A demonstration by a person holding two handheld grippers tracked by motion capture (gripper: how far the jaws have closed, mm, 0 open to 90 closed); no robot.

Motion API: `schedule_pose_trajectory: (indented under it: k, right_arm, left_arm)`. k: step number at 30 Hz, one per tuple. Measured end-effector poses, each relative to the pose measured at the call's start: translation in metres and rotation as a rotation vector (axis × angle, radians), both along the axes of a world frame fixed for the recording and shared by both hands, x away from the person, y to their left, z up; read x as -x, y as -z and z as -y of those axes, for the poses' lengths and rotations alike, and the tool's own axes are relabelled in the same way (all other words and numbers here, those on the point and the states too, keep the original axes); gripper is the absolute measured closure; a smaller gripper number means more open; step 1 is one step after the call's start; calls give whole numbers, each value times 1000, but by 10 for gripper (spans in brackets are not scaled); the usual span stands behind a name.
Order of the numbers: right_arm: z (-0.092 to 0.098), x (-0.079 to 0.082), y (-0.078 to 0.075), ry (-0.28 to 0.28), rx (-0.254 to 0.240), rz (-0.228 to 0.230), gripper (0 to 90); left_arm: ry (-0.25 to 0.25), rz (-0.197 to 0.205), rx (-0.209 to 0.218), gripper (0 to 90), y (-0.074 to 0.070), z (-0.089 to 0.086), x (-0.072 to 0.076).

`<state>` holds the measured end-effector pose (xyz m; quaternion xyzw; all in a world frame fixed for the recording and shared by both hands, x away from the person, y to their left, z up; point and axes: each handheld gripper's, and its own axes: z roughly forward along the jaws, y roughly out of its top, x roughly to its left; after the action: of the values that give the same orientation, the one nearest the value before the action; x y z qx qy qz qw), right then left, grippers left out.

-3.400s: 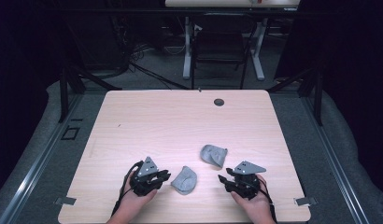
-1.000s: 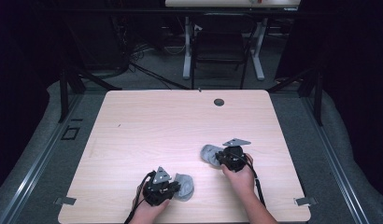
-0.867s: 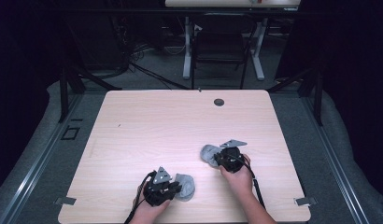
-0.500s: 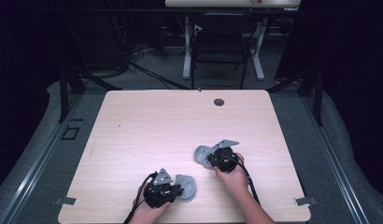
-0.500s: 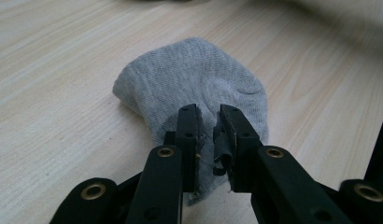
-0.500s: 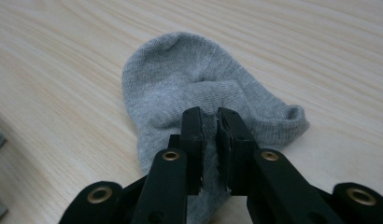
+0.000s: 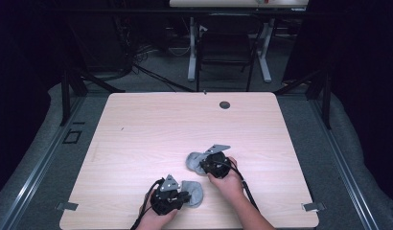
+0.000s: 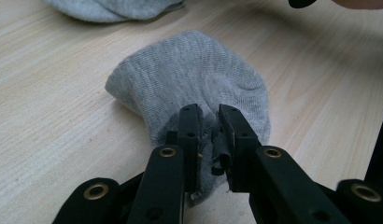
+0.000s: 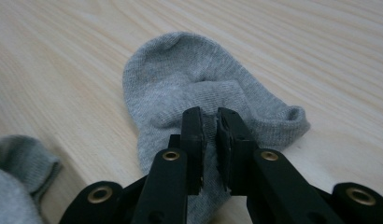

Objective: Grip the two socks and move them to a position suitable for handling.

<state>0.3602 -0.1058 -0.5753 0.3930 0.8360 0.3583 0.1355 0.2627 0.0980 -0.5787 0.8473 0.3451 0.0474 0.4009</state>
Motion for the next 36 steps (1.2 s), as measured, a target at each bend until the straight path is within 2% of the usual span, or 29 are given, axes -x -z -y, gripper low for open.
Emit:
schedule_pose_trajectory:
  k: [16, 21, 24, 30, 34, 36]
  right_arm:
    - [-20, 6, 0, -96, -2, 1, 794]
    - [-21, 8, -2, -96, 8, 11, 764]
    - [-18, 12, -11, -84, -14, 31, 758]
    - [-5, 31, -32, -72, -43, 87, 747]
    - [7, 50, -43, -58, -72, 106, 743]
    - [14, 61, -47, -44, -84, 121, 743]
  left_arm:
    - [-11, 15, 1, 796, 1, 4, 3]
    - [-18, 20, 0, 795, 1, 4, 4]
    - [-19, 20, 1, 794, 1, 4, 5]
    - [-18, 23, -5, 793, 1, 6, 7]
    - [-17, 30, -5, 783, 1, 7, 8]
    - [-5, 15, 9, 769, 0, 8, 8]
